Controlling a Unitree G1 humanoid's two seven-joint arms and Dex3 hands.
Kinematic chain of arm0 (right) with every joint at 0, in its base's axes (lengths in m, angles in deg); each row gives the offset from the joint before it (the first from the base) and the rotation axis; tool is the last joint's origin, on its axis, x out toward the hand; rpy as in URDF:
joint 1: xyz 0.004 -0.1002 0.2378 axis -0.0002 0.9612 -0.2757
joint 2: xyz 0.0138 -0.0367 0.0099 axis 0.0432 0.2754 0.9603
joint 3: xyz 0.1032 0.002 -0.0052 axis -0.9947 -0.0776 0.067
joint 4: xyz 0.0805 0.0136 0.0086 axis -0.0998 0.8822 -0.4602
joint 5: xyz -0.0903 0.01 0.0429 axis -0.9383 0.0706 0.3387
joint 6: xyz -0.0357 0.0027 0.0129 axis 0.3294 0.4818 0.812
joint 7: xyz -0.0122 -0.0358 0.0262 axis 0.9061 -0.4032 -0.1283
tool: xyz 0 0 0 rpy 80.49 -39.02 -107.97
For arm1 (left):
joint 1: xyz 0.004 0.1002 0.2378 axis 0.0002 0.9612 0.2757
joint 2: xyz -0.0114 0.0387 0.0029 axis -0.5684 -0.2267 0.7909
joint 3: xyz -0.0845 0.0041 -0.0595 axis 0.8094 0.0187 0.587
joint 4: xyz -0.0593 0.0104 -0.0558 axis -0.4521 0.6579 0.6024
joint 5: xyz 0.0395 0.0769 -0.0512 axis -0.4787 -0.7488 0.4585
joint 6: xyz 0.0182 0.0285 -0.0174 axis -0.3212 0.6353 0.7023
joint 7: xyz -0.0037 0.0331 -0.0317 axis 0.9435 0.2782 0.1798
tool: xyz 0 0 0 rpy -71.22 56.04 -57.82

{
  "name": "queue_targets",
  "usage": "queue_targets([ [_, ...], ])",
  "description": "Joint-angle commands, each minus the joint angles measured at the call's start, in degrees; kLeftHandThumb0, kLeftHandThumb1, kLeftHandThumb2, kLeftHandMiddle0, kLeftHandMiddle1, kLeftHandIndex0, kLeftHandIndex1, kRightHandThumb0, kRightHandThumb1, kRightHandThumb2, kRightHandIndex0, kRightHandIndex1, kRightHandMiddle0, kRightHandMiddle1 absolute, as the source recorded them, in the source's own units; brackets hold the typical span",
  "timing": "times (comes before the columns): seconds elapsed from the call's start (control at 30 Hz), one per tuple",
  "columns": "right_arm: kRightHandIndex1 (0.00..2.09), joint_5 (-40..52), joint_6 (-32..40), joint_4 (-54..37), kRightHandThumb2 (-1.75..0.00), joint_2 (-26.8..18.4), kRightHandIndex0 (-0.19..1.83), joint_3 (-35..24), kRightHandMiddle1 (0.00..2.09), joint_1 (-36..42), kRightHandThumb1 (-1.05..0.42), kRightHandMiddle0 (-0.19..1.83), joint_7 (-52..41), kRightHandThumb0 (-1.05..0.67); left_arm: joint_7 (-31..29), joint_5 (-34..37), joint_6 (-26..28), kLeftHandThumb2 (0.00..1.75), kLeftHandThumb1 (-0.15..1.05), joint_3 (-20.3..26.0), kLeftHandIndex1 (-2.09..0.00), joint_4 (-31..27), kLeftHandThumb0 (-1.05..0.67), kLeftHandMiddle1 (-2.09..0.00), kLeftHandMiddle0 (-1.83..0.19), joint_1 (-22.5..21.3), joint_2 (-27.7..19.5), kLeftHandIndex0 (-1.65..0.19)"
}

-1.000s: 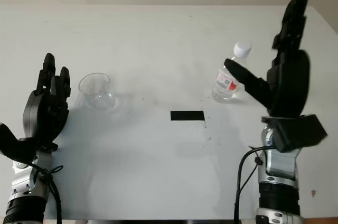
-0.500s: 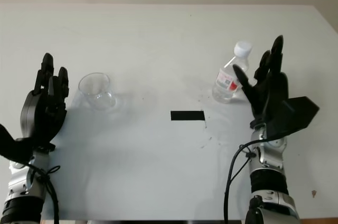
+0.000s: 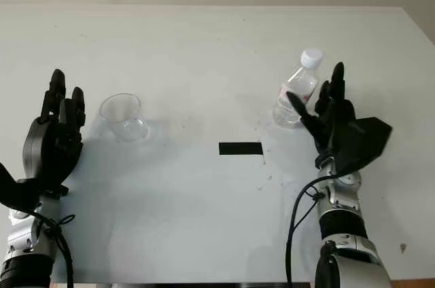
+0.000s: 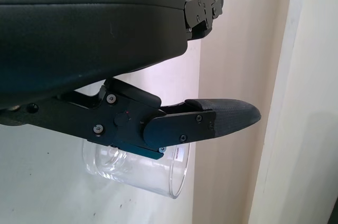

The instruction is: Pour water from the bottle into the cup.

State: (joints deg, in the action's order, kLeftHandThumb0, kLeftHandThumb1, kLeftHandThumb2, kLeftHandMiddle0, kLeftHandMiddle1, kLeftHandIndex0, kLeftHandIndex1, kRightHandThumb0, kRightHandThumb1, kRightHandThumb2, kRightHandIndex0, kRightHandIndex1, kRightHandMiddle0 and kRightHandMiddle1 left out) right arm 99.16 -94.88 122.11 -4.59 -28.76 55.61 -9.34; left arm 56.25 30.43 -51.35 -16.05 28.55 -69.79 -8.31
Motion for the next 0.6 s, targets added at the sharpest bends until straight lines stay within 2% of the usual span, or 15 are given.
queue_targets([
  [0.0, 0.02, 0.5, -2.1, 1.6, -0.05, -0.8, -0.19, -0.2, 0.02, 0.1, -0.84, -0.18, -1.3, -0.99, -0.2, 0.0, 0.0, 0.51, 1.05, 0.0, -0.03, 0.7, -0.73, -0.05, 0.19, 1.3, 0.0, 0.18],
  [0.13, 0.0, 2.1, -1.7, 3.0, -0.05, -1.7, -0.19, -0.2, 0.0, -0.8, -0.84, -0.19, -6.4, -0.94, 0.1, 0.0, 0.1, 0.5, 1.05, 0.0, -0.04, 0.6, -0.73, -0.05, 0.19, 1.2, 0.4, 0.19],
  [0.3, 0.0, 2.6, -3.5, 5.1, -0.06, -2.2, -0.19, -0.6, 0.0, -2.1, -0.85, -0.19, -8.1, -0.9, 0.5, -0.7, -0.4, 0.51, 1.05, -0.3, -0.04, 0.9, -0.74, -0.05, 0.19, 1.1, 0.3, 0.18],
  [0.57, 0.0, 4.5, 1.4, 10.1, -0.05, -3.6, -0.19, -2.1, 0.0, -7.9, -0.85, -0.19, -9.9, -0.87, 0.6, -0.3, -0.3, 0.51, 1.05, -0.2, -0.04, 0.7, -0.74, -0.05, 0.19, 1.3, 0.6, 0.19],
])
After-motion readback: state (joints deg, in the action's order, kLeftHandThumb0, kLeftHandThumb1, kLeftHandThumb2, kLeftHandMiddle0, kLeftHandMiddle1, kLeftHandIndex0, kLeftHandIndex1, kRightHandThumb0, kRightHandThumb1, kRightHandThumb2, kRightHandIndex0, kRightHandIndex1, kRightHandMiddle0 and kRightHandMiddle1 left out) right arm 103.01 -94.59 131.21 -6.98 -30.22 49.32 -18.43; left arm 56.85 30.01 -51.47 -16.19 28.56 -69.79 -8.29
